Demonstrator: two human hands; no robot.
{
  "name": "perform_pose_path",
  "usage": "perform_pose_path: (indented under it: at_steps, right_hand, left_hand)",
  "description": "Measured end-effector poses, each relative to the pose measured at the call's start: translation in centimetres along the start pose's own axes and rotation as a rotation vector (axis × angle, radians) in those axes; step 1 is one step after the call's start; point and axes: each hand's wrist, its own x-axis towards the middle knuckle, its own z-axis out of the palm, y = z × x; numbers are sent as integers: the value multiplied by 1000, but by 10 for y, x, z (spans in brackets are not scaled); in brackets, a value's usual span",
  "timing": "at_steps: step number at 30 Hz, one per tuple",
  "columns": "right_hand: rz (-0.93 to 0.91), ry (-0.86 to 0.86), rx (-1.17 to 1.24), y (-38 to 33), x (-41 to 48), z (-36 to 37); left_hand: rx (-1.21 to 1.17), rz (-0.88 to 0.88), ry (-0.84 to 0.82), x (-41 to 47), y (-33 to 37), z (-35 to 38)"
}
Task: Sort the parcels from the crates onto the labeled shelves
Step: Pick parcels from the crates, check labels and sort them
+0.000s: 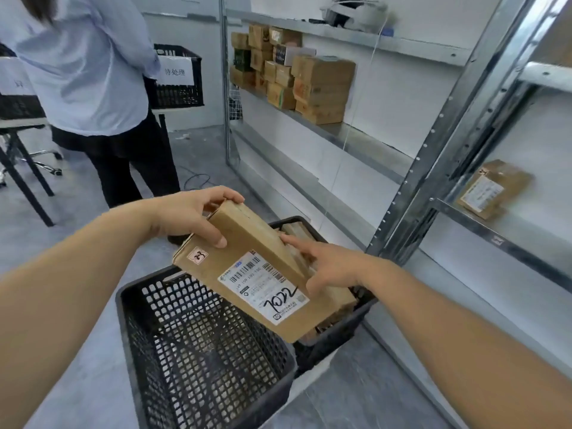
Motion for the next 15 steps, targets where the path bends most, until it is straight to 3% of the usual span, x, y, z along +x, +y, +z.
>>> perform_pose_path:
  at_steps: [2,7,10,15]
  right_hand:
    - [20,59,76,14,-17,-2]
    - [34,316,385,71,-73,-16]
    - [-5,472,555,107,-116,-26]
    - [-37,633,743,160,-191,-36]
  left_hand:
    - [-12,36,35,10,16,12]
    - [-201,209,386,34,58,70]
    - [-274,185,323,43,79,128]
    - [-364,218,4,53,129,233]
